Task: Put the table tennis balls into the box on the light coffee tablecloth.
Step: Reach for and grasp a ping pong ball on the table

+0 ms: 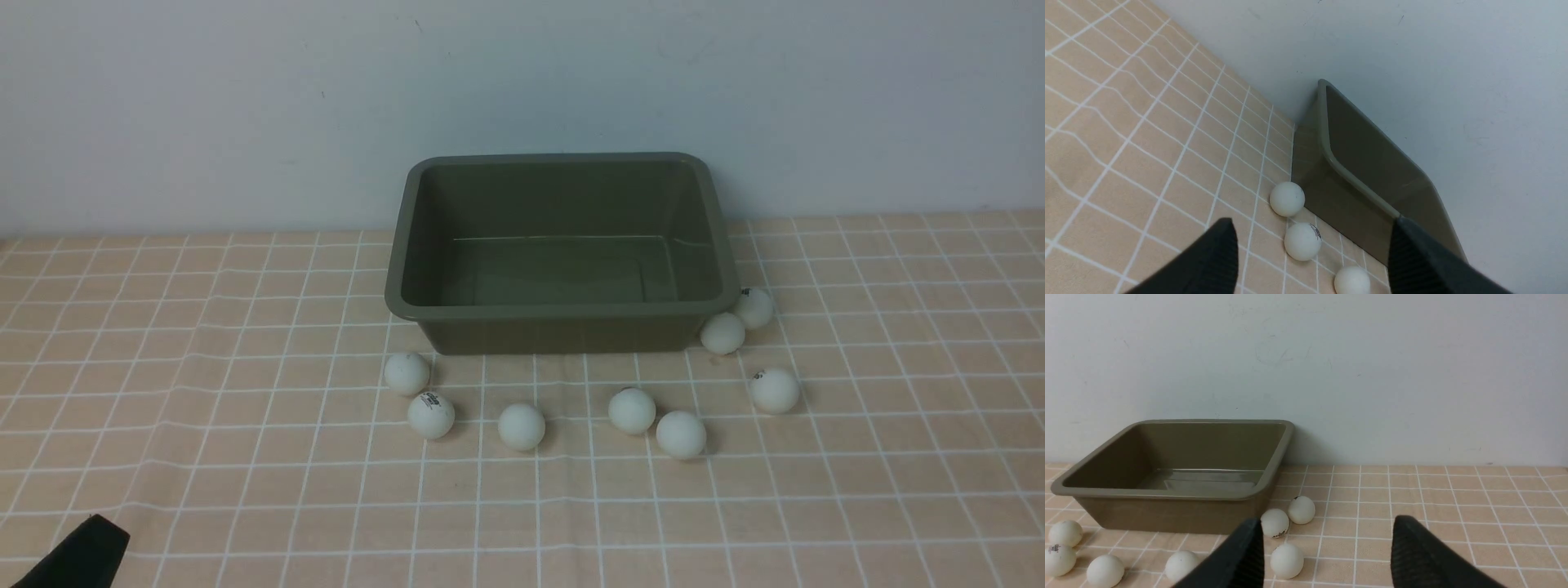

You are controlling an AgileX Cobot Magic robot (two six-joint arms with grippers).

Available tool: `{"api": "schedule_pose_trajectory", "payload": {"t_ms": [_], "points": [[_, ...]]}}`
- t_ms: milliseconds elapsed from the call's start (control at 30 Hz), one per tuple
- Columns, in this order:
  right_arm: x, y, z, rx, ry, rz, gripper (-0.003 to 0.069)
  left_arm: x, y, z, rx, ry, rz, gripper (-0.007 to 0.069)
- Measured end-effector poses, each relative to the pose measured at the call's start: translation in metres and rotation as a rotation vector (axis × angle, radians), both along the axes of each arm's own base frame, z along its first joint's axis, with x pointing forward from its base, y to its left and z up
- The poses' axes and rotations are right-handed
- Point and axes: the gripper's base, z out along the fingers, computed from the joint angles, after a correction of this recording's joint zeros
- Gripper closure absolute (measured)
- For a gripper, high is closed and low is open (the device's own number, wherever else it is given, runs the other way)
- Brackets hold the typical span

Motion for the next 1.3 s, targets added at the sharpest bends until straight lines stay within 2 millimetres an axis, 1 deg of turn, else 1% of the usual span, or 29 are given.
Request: {"api": "schedule_pose_trajectory", "payload": {"t_ms": [167,267,367,433,500,567,633,767,900,933,1000,1033,1100,1133,1167,1267,1300], "points": [[0.0,0.002,0.0,0.011,0.005,0.02,0.027,0.0,0.0,0.0,0.003,-0.001,-0.001,0.0211],[-0.001,0.005,-0.002,-0.004,0.019,0.06,0.027,-0.002,-0.004,0.006,0.073,0.007,-0.053,0.0211],[-0.003,0.011,0.002,-0.042,0.016,0.126,0.027,-0.008,-0.009,0.029,0.24,-0.05,-0.124,0.0211],[-0.003,0.015,0.006,-0.044,0.017,0.17,0.027,-0.011,-0.011,0.042,0.308,-0.095,-0.147,0.0211],[-0.002,0.019,0.011,-0.052,0.028,0.223,0.027,-0.015,-0.013,0.054,0.352,-0.128,-0.174,0.0211],[0.0,0.023,0.012,-0.066,0.05,0.264,0.027,-0.016,-0.015,0.062,0.377,-0.137,-0.197,0.0211],[0.007,0.029,0.01,-0.113,0.118,0.342,0.027,-0.015,-0.018,0.076,0.465,-0.13,-0.249,0.0211],[0.017,0.036,0.01,-0.141,0.205,0.416,0.027,-0.007,-0.021,0.095,0.583,-0.088,-0.322,0.0211],[0.033,0.039,0.023,-0.156,0.261,0.44,0.027,0.006,-0.023,0.116,0.675,-0.035,-0.389,0.0211],[0.036,0.039,0.026,-0.159,0.267,0.441,0.027,0.009,-0.023,0.119,0.691,-0.029,-0.397,0.0211],[0.051,0.04,0.031,-0.174,0.325,0.444,0.027,0.017,-0.022,0.124,0.754,-0.01,-0.415,0.0211],[0.056,0.04,0.033,-0.184,0.341,0.445,0.027,0.02,-0.022,0.125,0.767,0.002,-0.421,0.0211],[0.079,0.041,0.032,-0.224,0.435,0.454,0.027,0.029,-0.021,0.123,0.796,0.041,-0.438,0.0211],[0.081,0.041,0.032,-0.228,0.443,0.455,0.027,0.03,-0.021,0.123,0.794,0.044,-0.44,0.0211],[0.095,0.041,0.03,-0.254,0.501,0.46,0.027,0.034,-0.021,0.12,0.809,0.066,-0.454,0.0211],[0.121,0.041,0.026,-0.297,0.591,0.461,0.027,0.04,-0.021,0.117,0.838,0.088,-0.477,0.0211],[0.125,0.041,0.025,-0.304,0.603,0.459,0.027,0.04,-0.021,0.117,0.842,0.088,-0.48,0.0211]]}}
